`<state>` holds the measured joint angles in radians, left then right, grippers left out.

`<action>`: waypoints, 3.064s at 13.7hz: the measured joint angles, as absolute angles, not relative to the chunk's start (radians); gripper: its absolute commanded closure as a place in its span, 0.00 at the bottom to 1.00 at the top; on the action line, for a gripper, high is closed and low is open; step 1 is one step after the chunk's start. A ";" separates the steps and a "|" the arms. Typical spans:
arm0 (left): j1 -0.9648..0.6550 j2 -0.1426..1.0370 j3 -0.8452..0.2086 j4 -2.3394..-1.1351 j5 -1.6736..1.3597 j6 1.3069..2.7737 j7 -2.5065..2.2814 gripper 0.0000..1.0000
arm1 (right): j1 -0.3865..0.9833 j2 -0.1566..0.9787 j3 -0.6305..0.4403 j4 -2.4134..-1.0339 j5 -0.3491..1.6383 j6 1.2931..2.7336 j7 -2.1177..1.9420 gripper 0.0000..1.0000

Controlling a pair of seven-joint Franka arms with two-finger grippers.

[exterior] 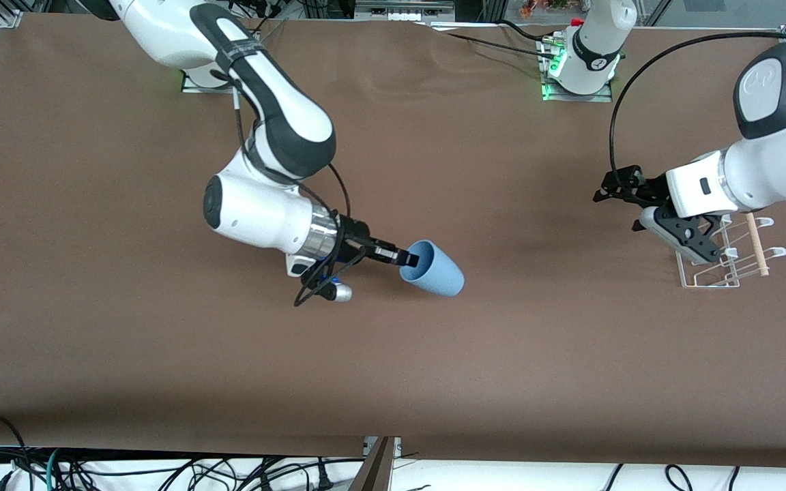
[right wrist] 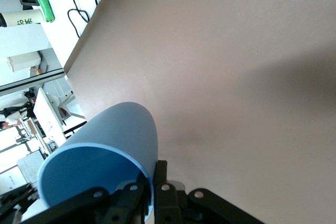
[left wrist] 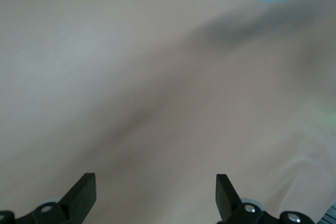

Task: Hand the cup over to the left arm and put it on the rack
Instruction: 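Carry the cup toward the table middle while the left gripper approaches, then close the left gripper around the cup body beside the right gripper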

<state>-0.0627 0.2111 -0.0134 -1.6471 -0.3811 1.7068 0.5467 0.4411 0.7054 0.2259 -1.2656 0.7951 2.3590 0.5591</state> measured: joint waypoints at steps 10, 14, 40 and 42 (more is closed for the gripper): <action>-0.099 0.300 -0.034 -1.638 -0.720 1.890 1.036 0.00 | 0.448 0.712 0.279 -1.226 0.976 2.360 0.633 1.00; -0.130 0.316 -0.052 -1.637 -0.806 1.986 1.216 0.00 | 0.447 0.712 0.282 -1.223 0.999 2.360 0.634 1.00; -0.223 0.366 -0.064 -1.635 -0.952 2.081 1.578 0.89 | 0.437 0.714 0.284 -1.217 1.001 2.325 0.634 0.70; -0.221 0.366 -0.063 -1.635 -0.952 2.075 1.578 0.89 | 0.437 0.714 0.284 -1.215 1.001 2.325 0.634 0.00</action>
<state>-0.2212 0.3661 -0.0633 -1.6354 -0.9524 2.0754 1.5781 0.4369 0.7138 0.2845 -1.2152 1.0010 2.3253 0.6343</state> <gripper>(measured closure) 0.233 0.881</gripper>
